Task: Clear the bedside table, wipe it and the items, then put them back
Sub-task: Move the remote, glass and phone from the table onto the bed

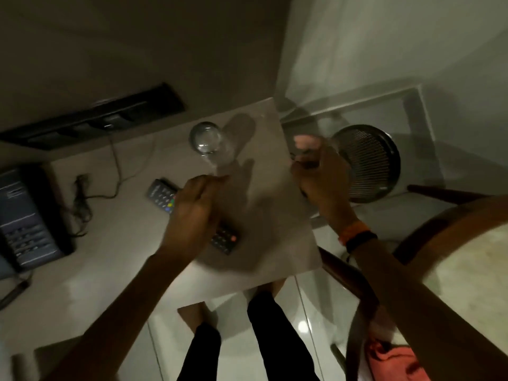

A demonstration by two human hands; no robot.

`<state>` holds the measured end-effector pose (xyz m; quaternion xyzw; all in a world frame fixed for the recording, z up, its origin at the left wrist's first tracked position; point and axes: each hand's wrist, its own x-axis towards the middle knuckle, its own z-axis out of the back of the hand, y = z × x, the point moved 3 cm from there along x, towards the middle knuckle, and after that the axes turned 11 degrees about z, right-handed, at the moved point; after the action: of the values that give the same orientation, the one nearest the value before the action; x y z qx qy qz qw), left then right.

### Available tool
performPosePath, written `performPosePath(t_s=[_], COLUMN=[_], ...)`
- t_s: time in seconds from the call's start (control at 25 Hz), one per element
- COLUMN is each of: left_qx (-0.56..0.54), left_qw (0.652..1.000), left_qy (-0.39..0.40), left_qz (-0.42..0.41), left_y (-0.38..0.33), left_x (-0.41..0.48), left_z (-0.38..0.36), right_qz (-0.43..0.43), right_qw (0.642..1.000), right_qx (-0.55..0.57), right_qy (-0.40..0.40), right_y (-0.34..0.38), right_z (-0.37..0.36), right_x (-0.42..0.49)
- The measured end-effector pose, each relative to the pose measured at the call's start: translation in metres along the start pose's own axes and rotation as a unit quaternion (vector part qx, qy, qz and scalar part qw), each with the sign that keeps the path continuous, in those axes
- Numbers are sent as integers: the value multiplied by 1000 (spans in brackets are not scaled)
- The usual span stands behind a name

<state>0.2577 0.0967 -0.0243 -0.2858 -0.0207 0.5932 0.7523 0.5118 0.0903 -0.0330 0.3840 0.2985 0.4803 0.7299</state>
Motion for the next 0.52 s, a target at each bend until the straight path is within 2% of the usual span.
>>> performPosePath(t_s=[0.08, 0.12, 0.2, 0.24, 0.32, 0.4, 0.52], left_qx=[82, 104, 151, 173, 210, 224, 154], left_qw=[995, 991, 979, 975, 972, 973, 984], left_qy=[43, 80, 129, 132, 109, 48, -39], left_qz=[23, 5, -36, -37, -15, 12, 80], left_y=[43, 58, 73, 75, 76, 80, 101], left_x=[-6, -10, -17, -21, -29, -39, -73], left_z=[18, 22, 19, 13, 1, -4, 1], right_qz=[22, 28, 34, 33, 45, 92, 135], right_qw=[991, 982, 975, 977, 984, 983, 964], right_qx=[60, 70, 42, 20, -3, -31, -116], right_qy=[120, 171, 216, 209, 173, 155, 199], right_y=[26, 36, 46, 49, 52, 60, 85], right_z=[-52, -77, -114, -124, -133, -133, -135], right_x=[5, 8, 15, 19, 21, 13, -19])
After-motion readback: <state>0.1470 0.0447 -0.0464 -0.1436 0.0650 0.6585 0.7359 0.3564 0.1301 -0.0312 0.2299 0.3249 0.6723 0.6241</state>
